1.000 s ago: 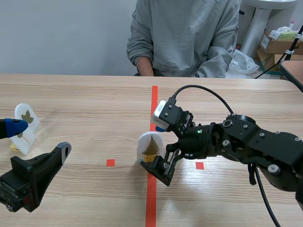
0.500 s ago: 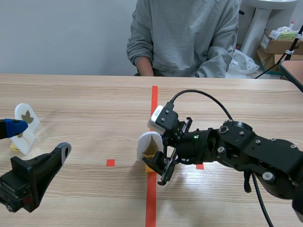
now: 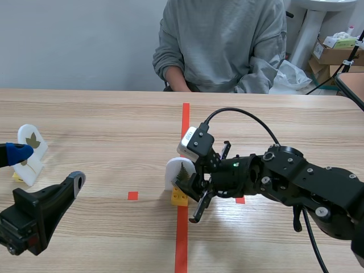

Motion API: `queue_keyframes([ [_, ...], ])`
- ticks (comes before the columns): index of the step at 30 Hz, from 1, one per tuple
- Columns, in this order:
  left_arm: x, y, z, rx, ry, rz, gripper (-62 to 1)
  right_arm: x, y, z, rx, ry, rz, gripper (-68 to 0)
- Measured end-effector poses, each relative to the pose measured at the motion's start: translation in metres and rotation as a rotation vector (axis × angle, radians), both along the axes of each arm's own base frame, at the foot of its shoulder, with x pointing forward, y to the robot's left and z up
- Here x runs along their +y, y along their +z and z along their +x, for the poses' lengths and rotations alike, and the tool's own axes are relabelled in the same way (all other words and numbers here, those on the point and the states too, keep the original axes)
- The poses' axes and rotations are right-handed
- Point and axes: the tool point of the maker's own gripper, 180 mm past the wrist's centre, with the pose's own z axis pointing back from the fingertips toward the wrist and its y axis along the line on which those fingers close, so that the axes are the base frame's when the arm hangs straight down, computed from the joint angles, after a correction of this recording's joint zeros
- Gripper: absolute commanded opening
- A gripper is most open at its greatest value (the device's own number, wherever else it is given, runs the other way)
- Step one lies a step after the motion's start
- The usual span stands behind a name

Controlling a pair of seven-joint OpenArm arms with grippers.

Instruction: Do the leaf sorting experiment

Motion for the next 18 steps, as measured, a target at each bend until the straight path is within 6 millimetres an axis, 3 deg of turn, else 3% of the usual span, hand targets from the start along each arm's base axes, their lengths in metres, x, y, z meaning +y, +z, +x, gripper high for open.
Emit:
queue_keyframes([
  [3, 0.0, 0.0, 0.0, 0.0, 0.0, 0.0, 1.4, 0.0001, 0.0001, 0.0, 0.0, 0.0, 0.001, -66.8],
  [18, 0.0001, -0.0007, -0.0002, 0.003, 0.0, 0.002, 1.4, 0.0003, 0.0034, 0.0019, -0.003, -0.008, 0.019, -66.7],
])
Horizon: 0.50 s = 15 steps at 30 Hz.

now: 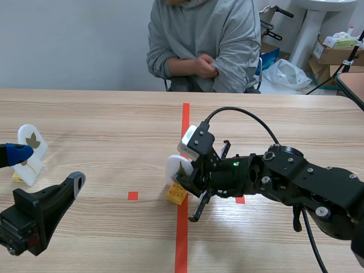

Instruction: Do the leaf sorting experiment

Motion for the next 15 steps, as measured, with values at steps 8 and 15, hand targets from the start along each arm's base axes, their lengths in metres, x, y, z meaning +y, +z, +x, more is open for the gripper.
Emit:
queue_keyframes([
  [8, 0.0, 0.0, 0.0, 0.0, 0.0, 0.0, 1.4, -0.037, 0.027, 0.036, -0.041, -0.166, 0.06, -66.7],
  [15, 0.0, 0.0, 0.0, 0.0, 0.0, 0.0, 1.4, -0.107, 0.047, 0.071, -0.076, -0.379, 0.078, -66.7],
])
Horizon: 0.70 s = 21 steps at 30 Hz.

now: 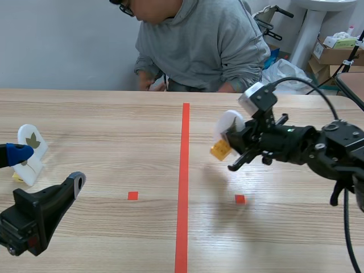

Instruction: Do the leaf sorting experiment

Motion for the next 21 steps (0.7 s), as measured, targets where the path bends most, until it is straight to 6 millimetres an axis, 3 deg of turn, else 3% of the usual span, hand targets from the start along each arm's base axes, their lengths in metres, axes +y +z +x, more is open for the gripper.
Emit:
queue_keyframes([
  [6, 0.0, 0.0, 0.0, 0.0, 0.0, 0.0, 1.4, -0.075, 0.02, 0.029, -0.039, -0.261, 0.005, -66.7],
  [12, 0.0, 0.0, 0.0, 0.0, 0.0, 0.0, 1.4, -0.14, 0.036, 0.045, -0.066, -0.546, 0.054, -66.7],
  [15, 0.0, 0.0, 0.0, 0.0, 0.0, 0.0, 1.4, -0.159, 0.033, 0.045, -0.059, -0.622, 0.066, -66.7],
  [21, 0.0, 0.0, 0.0, 0.0, 0.0, 0.0, 1.4, -0.173, 0.011, 0.037, -0.002, -0.674, 0.058, -66.7],
])
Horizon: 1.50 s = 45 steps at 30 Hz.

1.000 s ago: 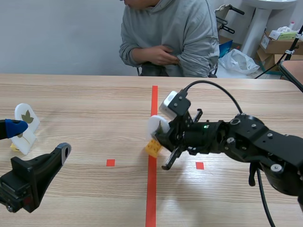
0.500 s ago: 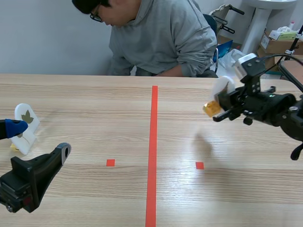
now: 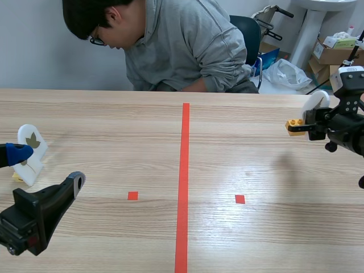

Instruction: Do the leaf sorting experiment

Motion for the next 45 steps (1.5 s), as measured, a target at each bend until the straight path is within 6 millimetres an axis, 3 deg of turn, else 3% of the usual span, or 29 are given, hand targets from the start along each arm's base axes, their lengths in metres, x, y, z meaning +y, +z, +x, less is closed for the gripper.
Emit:
queue_keyframes([
  [12, 0.0, 0.0, 0.0, 0.0, 0.0, 0.0, 1.4, -0.056, -0.029, -0.016, 0.076, -0.168, -0.004, -66.7],
  [30, 0.0, 0.0, 0.0, 0.0, 0.0, 0.0, 1.4, -0.084, -0.042, -0.022, 0.12, -0.272, -0.031, -66.5],
  [39, 0.0, -0.001, 0.0, 0.004, 0.0, 0.002, 1.4, -0.088, -0.043, -0.023, 0.13, -0.274, -0.081, -45.9],
  [45, 0.0, -0.001, 0.0, 0.003, 0.0, 0.002, 1.4, -0.087, -0.043, -0.023, 0.13, -0.271, -0.08, -45.2],
])
